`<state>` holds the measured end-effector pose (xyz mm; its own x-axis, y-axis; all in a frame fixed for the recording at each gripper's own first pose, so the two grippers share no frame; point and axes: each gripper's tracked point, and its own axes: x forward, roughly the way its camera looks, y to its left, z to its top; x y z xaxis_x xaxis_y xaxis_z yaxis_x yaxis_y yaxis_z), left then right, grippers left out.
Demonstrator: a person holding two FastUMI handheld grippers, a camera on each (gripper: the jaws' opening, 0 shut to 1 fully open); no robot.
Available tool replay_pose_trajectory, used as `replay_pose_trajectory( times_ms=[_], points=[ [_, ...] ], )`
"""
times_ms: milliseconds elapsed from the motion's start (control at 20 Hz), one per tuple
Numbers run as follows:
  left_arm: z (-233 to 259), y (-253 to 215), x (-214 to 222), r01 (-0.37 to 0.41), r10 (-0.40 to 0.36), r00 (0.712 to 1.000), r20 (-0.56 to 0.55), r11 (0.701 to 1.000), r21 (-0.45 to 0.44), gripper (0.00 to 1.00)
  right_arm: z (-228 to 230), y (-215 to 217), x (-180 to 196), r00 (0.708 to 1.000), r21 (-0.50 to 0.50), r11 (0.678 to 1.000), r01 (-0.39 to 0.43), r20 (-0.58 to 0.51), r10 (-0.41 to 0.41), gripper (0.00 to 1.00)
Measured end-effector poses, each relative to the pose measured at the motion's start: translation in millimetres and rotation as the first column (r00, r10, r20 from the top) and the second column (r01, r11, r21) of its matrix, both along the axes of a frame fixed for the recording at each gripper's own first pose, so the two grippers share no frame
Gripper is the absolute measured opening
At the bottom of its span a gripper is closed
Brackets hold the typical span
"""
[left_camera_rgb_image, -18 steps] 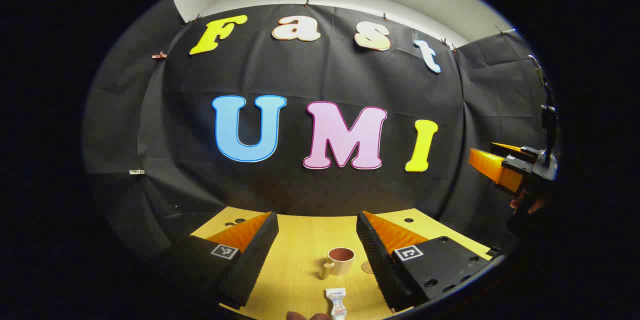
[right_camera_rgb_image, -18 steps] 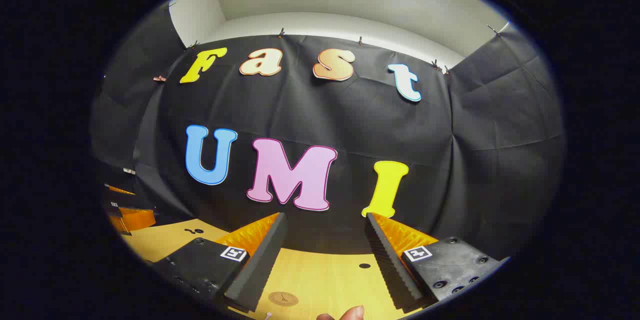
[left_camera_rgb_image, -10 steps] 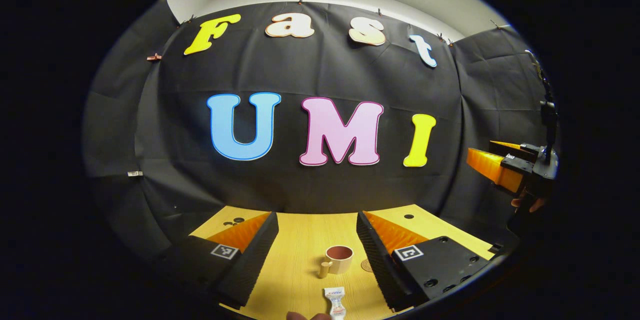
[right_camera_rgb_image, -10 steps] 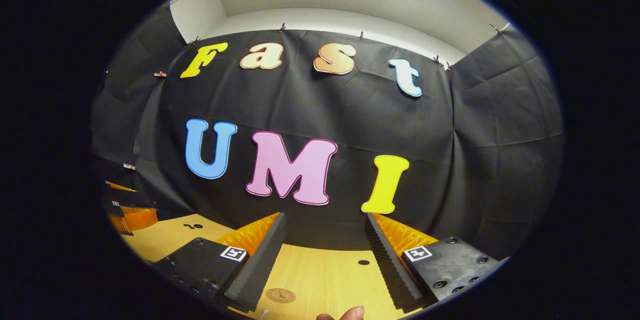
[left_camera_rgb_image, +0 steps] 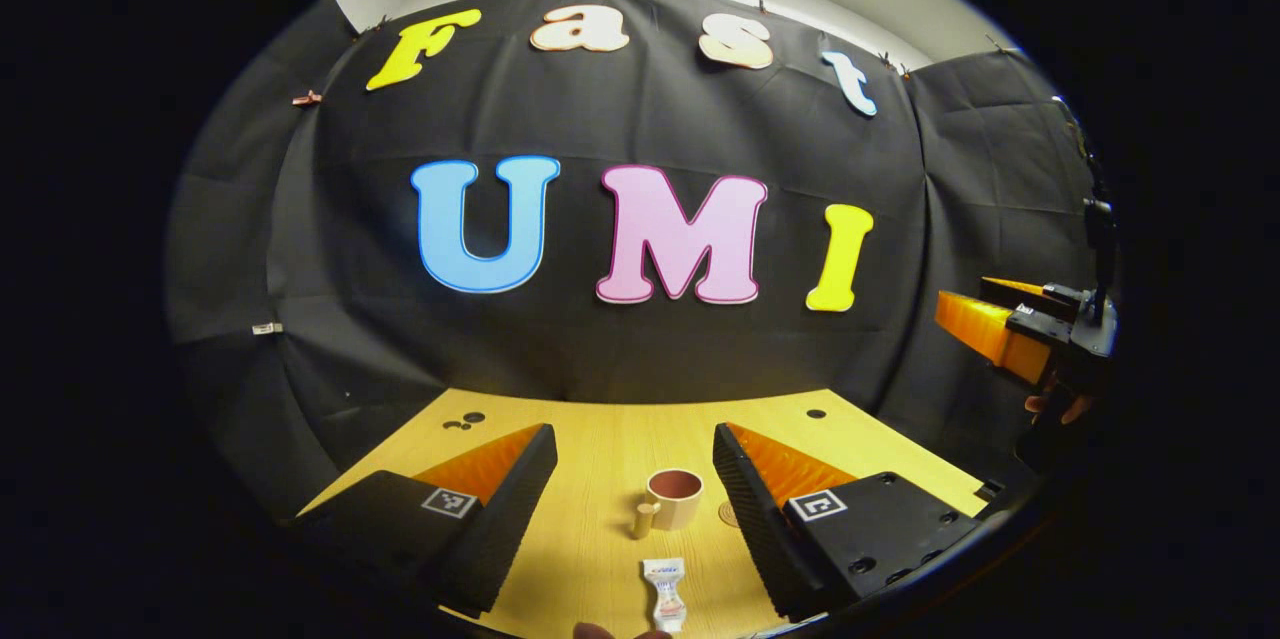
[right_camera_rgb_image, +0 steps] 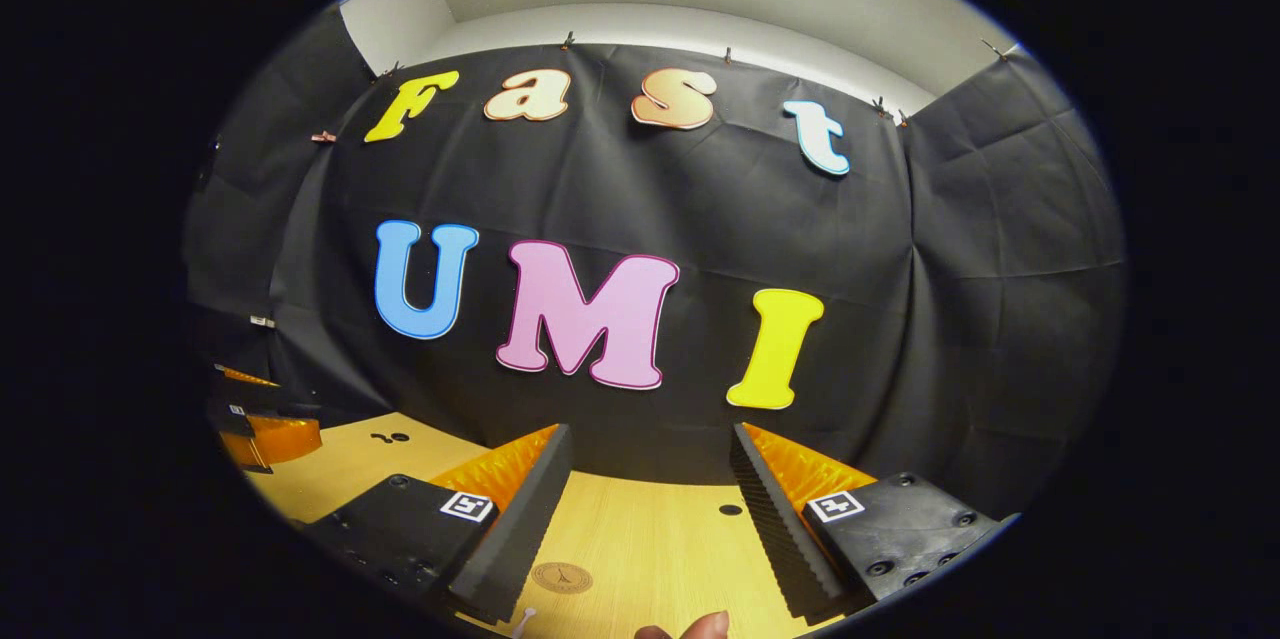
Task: Put the toothbrush and toothpaste on the desktop into the cup, then pick up the cup and place it on the coaster on the desktop.
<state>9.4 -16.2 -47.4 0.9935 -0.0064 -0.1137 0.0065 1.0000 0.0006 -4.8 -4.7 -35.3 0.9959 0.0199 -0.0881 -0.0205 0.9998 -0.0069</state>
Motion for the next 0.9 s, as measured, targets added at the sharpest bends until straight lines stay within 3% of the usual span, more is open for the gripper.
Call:
replay_pose_trajectory(
  times_ms=[100,250,300,450,700,900],
  points=[
    [-23,-6,1,0.014,-0.015,0.998,-0.054,1.000,-0.016,0.97,-6,-3,-4,1.000,-0.001,1.000,0.004,-0.013,-0.004,1.00],
    [-66,-17,4,0.028,-0.032,0.989,-0.143,0.999,-0.029,0.98,-14,-9,-9,0.999,-0.005,1.000,0.014,-0.040,-0.014,0.97],
    [-83,-22,5,0.036,-0.041,0.982,-0.184,0.999,-0.028,0.97,-16,-12,-11,0.999,-0.007,1.000,0.018,-0.047,-0.019,1.00],
    [-136,-29,5,0.030,-0.037,0.952,-0.303,0.999,-0.028,0.97,-22,-24,-19,0.997,-0.019,0.999,0.039,-0.070,-0.040,0.97],
    [-209,-46,8,0.050,-0.062,0.874,-0.482,0.998,-0.038,0.98,-29,-51,-33,0.991,-0.056,0.995,0.085,-0.097,-0.090,1.00],
    [-255,-46,15,0.026,-0.052,0.810,-0.584,0.998,-0.054,0.95,-35,-71,-40,0.984,-0.064,0.990,0.126,-0.119,-0.133,0.96]
  ],
)
